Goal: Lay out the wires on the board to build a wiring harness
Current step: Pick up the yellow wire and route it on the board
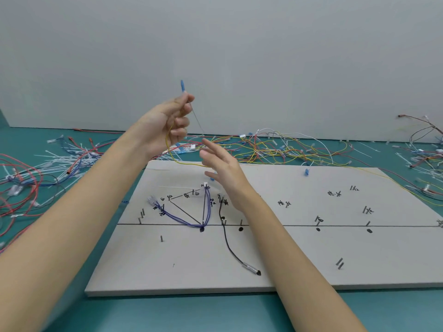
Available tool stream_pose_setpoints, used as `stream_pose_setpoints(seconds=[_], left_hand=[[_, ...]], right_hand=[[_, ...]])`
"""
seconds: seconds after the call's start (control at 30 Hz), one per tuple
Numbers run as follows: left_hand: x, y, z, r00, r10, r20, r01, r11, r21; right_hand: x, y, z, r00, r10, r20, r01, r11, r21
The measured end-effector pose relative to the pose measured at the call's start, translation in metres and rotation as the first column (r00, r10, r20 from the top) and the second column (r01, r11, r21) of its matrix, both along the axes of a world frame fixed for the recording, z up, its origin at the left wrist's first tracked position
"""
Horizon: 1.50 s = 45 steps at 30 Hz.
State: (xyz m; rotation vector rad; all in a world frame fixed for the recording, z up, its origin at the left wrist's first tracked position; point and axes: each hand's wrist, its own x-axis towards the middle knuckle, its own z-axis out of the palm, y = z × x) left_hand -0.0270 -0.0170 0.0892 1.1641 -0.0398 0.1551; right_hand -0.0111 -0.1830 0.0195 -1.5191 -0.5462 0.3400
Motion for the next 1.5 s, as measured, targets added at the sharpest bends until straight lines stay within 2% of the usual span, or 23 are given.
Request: stream_pose_setpoints(seconds=[0.13, 0.23, 0.3, 0.43, 0.57, 0.63, 0.67, 0.73, 0.83, 0.87, 0.9, 0.97, 1.07, 1.17, 1.3, 1.33, 1.4, 1.43, 1.5], left_hand=[[-0.005, -0.007, 0.0, 0.998, -0.068, -0.005, 0.067, 0.962, 0.265], [-0.004, -0.011, -0.006, 0.998, -0.067, -0.017, 0.068, 0.912, 0.405], [-0.002, -0.013, -0.011, 0.999, -0.051, 0.0, 0.045, 0.872, 0.488], [0.001, -0.018, -0.02, 0.993, -0.116, -0.021, 0.11, 0.848, 0.519], [0.003, -0.018, -0.024, 0.98, -0.195, -0.028, 0.185, 0.858, 0.48], [0.005, -0.011, -0.026, 0.992, -0.122, -0.032, 0.122, 0.863, 0.49], [0.007, -0.008, -0.03, 0.998, -0.052, -0.027, 0.059, 0.835, 0.547], [0.01, -0.001, -0.043, 0.997, 0.076, 0.004, -0.055, 0.684, 0.727], [0.015, 0.005, -0.065, 0.984, 0.167, 0.056, -0.108, 0.317, 0.942], [0.016, 0.008, -0.071, 0.98, 0.186, 0.077, -0.121, 0.238, 0.964], [0.017, 0.011, -0.074, 0.974, 0.206, 0.095, -0.138, 0.208, 0.968], [0.019, 0.016, -0.077, 0.962, 0.244, 0.119, -0.173, 0.214, 0.962], [0.022, 0.018, -0.078, 0.936, 0.29, 0.197, -0.274, 0.255, 0.927], [0.024, 0.018, -0.077, 0.877, 0.353, 0.326, -0.438, 0.311, 0.843], [0.027, 0.024, -0.074, 0.794, 0.448, 0.412, -0.58, 0.353, 0.734], [0.027, 0.028, -0.074, 0.744, 0.505, 0.437, -0.636, 0.338, 0.693], [0.028, 0.038, -0.075, 0.639, 0.596, 0.486, -0.722, 0.246, 0.647], [0.03, 0.044, -0.077, 0.618, 0.61, 0.497, -0.727, 0.202, 0.656], [0.035, 0.058, -0.083, 0.635, 0.599, 0.489, -0.672, 0.115, 0.732]], right_hand=[[-0.003, 0.003, -0.005, 0.998, 0.0, 0.06, -0.003, 0.999, 0.044], [-0.005, 0.008, -0.006, 0.993, -0.114, 0.015, 0.111, 0.981, 0.158], [-0.003, 0.01, -0.008, 0.985, -0.169, 0.028, 0.163, 0.973, 0.164], [-0.002, 0.014, -0.009, 0.983, -0.162, 0.087, 0.149, 0.98, 0.134], [0.004, 0.009, -0.006, 0.975, -0.221, 0.002, 0.218, 0.96, 0.176], [0.007, 0.004, -0.004, 0.97, -0.232, -0.075, 0.243, 0.943, 0.225], [0.009, 0.002, -0.004, 0.969, -0.226, -0.104, 0.245, 0.939, 0.242], [0.011, -0.001, -0.003, 0.968, -0.208, -0.139, 0.238, 0.936, 0.258], [0.013, -0.002, -0.002, 0.965, -0.178, -0.19, 0.226, 0.934, 0.277], [0.013, -0.002, -0.002, 0.964, -0.177, -0.2, 0.229, 0.932, 0.279], [0.013, -0.003, -0.002, 0.962, -0.177, -0.208, 0.232, 0.932, 0.279], [0.013, -0.003, -0.002, 0.958, -0.172, -0.23, 0.236, 0.928, 0.288], [0.014, -0.004, 0.0, 0.946, -0.212, -0.243, 0.275, 0.924, 0.264], [0.015, -0.004, -0.001, 0.927, -0.283, -0.245, 0.331, 0.925, 0.186], [0.016, -0.005, -0.002, 0.909, -0.332, -0.251, 0.368, 0.923, 0.111], [0.016, -0.006, -0.002, 0.907, -0.329, -0.263, 0.37, 0.921, 0.121], [0.016, -0.008, 0.0, 0.908, -0.304, -0.289, 0.361, 0.917, 0.168], [0.016, -0.01, 0.0, 0.911, -0.293, -0.291, 0.354, 0.917, 0.185], [0.017, -0.013, 0.001, 0.919, -0.275, -0.282, 0.338, 0.918, 0.205]])
